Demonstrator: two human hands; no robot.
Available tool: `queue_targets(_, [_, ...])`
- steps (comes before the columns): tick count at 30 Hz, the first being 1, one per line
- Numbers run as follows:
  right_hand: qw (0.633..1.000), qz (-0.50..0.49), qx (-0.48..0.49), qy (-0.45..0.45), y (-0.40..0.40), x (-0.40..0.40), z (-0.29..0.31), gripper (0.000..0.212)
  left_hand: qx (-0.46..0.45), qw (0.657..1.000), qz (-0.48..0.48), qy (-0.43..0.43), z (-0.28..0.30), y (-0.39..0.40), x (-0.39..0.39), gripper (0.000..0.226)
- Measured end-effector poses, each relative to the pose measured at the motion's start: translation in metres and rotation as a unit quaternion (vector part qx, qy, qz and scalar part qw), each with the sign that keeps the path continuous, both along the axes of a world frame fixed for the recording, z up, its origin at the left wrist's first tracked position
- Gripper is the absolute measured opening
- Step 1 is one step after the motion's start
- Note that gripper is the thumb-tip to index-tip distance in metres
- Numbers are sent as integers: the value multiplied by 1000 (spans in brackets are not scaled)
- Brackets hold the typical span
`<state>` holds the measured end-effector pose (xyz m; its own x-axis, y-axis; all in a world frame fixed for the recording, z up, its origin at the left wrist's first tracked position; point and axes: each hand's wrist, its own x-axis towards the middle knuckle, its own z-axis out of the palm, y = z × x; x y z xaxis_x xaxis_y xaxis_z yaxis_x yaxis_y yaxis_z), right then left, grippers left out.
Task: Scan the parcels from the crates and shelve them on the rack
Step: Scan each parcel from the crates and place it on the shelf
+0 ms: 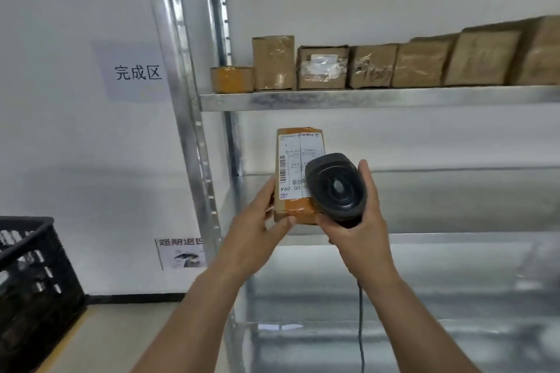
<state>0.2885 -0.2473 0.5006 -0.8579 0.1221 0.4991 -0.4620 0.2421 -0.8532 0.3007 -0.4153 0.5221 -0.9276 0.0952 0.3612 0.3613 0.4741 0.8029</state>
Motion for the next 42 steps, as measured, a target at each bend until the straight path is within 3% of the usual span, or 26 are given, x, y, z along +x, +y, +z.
queue_targets(8, [994,-111,10,4,164,21,2,109,10,994,-108,18,-7,166,-20,75])
queue_targets(17, [973,-232,-14,5,281,31,-6,103,12,974,-226,11,-12,294,-57,71])
queue_targets(29, [898,-436,-51,22,395,70,-12,105,8,901,-434,19,-12,455,-77,71])
queue_targets(36, [864,-500,-49,22,477,97,-19,106,24,863,-504,24,-17,557,-63,71])
queue_targets(42, [851,-521,-48,45,579,112,-13,105,10,851,-522,54,-6,665,-49,74])
